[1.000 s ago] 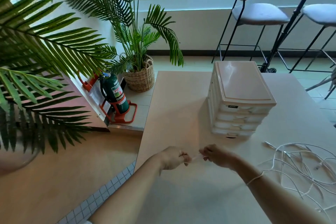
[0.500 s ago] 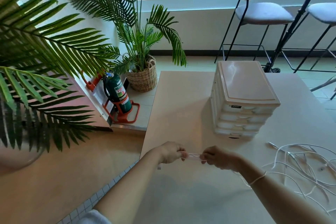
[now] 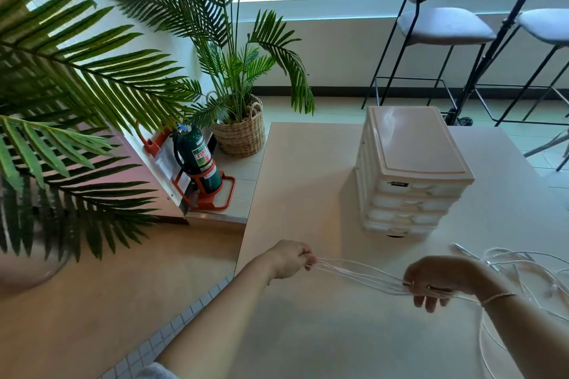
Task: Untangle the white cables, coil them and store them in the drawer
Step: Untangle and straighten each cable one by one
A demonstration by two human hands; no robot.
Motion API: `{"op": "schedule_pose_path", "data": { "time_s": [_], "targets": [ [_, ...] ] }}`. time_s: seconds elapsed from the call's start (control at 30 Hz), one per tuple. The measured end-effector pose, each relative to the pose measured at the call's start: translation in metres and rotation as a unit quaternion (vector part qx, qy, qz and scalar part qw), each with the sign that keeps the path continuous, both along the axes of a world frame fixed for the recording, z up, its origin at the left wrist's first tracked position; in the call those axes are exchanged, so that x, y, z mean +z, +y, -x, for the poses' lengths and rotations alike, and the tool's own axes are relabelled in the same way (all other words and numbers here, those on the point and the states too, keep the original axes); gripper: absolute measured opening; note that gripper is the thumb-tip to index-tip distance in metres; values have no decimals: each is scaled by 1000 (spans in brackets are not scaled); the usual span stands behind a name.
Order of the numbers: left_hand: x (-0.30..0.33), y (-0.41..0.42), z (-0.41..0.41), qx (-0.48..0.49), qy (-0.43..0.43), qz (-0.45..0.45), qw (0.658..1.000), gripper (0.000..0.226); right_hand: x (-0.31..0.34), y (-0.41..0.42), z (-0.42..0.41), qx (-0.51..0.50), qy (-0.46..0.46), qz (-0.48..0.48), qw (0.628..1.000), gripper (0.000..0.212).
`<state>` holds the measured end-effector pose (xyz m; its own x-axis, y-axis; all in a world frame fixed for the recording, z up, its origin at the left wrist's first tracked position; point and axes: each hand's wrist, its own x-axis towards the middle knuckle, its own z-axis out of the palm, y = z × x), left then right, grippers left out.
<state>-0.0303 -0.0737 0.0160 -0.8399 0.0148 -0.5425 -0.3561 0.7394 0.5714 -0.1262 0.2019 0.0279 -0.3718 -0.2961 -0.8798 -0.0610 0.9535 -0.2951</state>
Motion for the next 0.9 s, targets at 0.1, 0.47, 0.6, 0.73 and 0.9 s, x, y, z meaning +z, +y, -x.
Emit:
{"op": "schedule_pose_path", "data": {
  "time_s": [0.1,0.47,0.6,0.73,0.9],
  "targets": [
    [-2,5,3,-16,-3,8,1000,30,-3,-32,-5,48,184,67,979,36],
    [3,8,1,-48,8,7,999,32,-4,-103,-32,24,166,217,962,15],
    [2,8,-2,-64,7,-11,998,30,-10,-97,-30,-91,47,243,965,28],
    [1,10,-4,-61,8,-34,998,29,-11,-92,-30,-104,-11,241,965,27],
    [6,4,-4,-31,26,-46,998,29,-12,-81,-35,-224,-64,324,917,13]
  ]
}}
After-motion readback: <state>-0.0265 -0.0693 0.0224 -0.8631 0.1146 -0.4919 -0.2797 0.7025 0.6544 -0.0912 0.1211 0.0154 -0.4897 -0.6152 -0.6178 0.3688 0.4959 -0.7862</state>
